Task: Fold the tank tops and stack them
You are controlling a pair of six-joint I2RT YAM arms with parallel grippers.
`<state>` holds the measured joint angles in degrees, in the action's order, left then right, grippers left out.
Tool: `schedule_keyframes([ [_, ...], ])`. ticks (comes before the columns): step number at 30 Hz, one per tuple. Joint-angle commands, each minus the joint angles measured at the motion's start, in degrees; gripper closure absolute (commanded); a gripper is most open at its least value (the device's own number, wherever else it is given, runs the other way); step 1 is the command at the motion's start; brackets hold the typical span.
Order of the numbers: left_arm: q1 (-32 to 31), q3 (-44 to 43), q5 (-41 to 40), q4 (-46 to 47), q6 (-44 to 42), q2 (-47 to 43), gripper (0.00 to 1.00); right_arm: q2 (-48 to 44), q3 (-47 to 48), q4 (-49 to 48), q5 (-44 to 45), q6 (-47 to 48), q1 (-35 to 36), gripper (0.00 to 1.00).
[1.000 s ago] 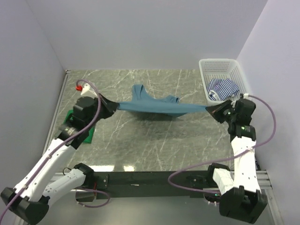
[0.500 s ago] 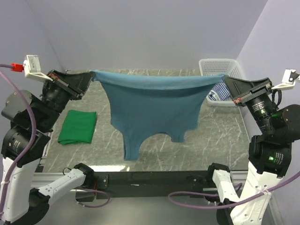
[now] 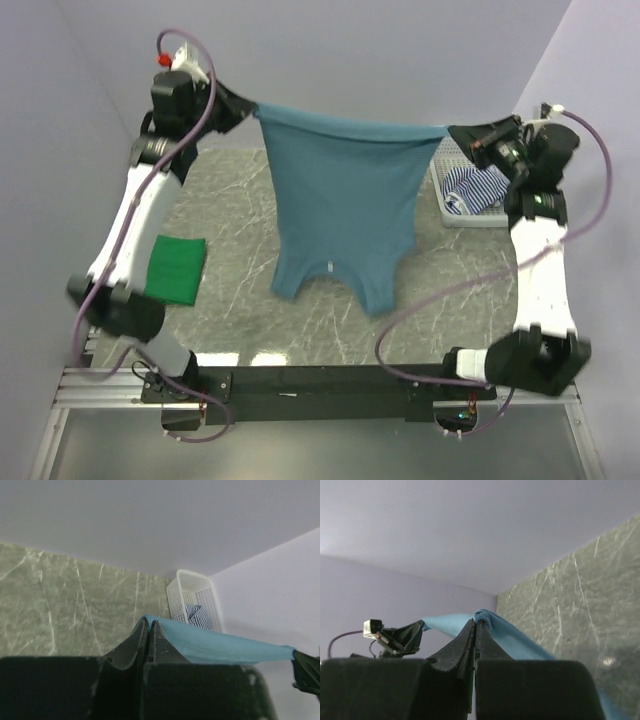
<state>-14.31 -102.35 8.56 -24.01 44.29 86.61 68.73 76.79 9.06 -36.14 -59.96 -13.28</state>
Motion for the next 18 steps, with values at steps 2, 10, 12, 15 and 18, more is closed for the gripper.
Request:
schedule_keyframes([
  [2,6.3,-24.47,13.93,6.88,2.81,11.54,0.99,9.64,9.3,-16.52,-0.51,-6.56,2.46,1.0],
  [10,12.64,-20.75,21.42,8.35,6.42,12.2,0.99,13.46,17.36,-12.66,2.39,-4.46,6.68,1.0],
  [12,12.81,-7.56,20.27,9.33,5.28,5.72,0.99,10.3,8.67,-14.85,2.39,-4.37,6.95,1.0],
  [15,12.72,11.59,20.09,13.45,5.63,-2.89,0.99,4.78,-7.4,-18.71,2.04,-4.11,7.04,1.0],
  [18,12.2,31.8,19.66,17.83,7.11,-11.24,0.99,-0.95,-24.28,-19.96,2.12,-2.27,7.04,1.0],
])
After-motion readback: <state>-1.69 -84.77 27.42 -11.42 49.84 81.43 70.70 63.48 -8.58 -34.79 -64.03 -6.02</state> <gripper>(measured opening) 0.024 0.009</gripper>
